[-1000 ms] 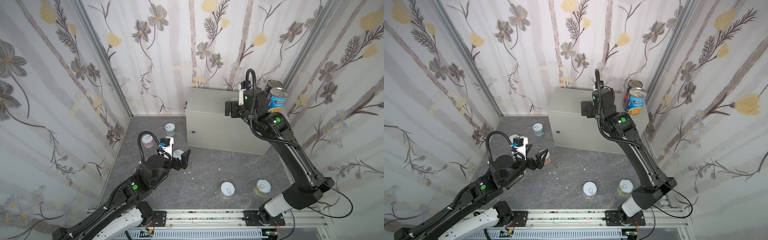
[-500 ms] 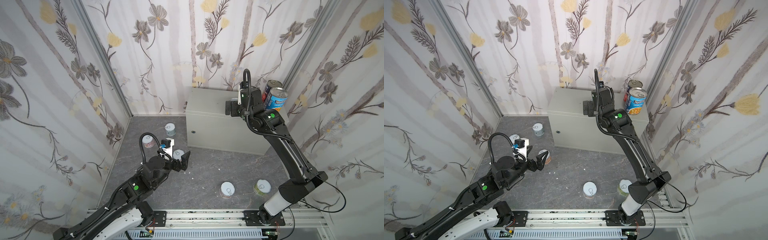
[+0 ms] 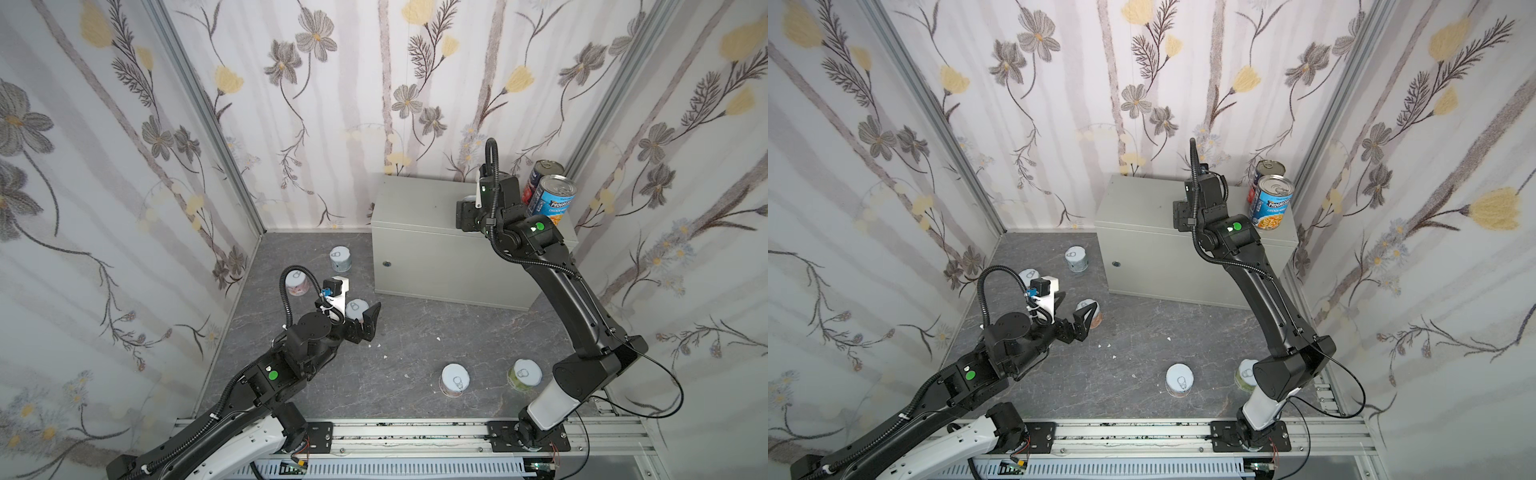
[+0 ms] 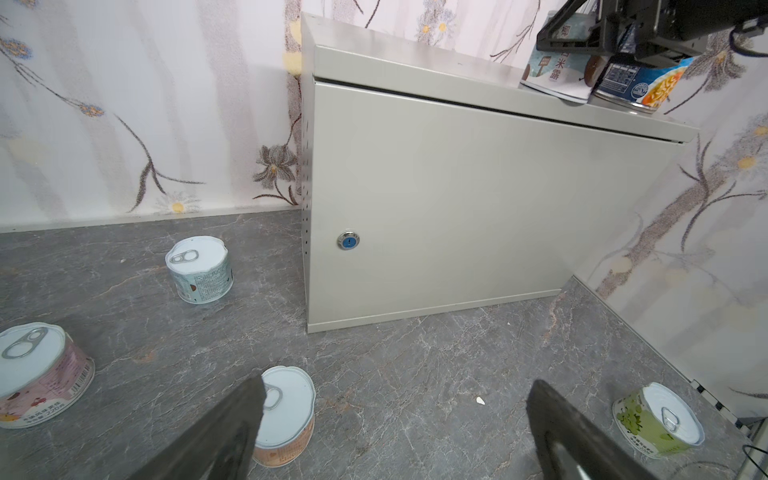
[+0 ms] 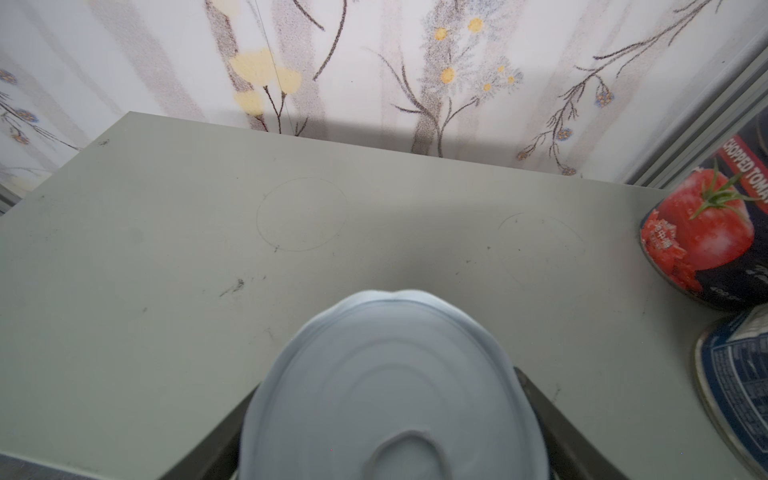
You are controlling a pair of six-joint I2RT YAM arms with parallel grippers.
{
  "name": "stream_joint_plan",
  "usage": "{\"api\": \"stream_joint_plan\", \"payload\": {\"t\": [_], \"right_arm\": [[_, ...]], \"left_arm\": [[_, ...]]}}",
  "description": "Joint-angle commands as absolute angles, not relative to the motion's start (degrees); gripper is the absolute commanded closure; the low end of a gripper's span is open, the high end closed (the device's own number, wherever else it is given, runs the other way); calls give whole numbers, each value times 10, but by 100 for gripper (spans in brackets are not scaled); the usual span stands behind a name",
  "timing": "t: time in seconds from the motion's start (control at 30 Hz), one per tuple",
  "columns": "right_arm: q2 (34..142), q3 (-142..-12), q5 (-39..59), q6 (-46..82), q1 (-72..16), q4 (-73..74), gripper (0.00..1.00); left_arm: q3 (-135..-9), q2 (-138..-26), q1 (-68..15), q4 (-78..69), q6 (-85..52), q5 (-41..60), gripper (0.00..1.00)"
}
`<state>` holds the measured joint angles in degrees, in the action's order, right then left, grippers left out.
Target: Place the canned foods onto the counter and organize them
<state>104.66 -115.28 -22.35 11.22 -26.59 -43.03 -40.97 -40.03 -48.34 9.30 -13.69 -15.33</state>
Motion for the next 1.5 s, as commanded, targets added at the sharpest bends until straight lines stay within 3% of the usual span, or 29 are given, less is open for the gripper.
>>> {"api": "stream_joint_plan", "payload": {"t": [0.0,0.9,1.47], "right_arm": [[1054,-1157,-221,107,-255,-403,26],[1176,-1260,-260,80,-168,-358,27],[1190,-1263,-261,77,-136,-355,25]], "left_arm": [[-410,-405,-483,79,-137,-157,0],[-411,-458,-480,74,-126,-145,0],[-405,-463,-477,70,-128,-136,0]]}}
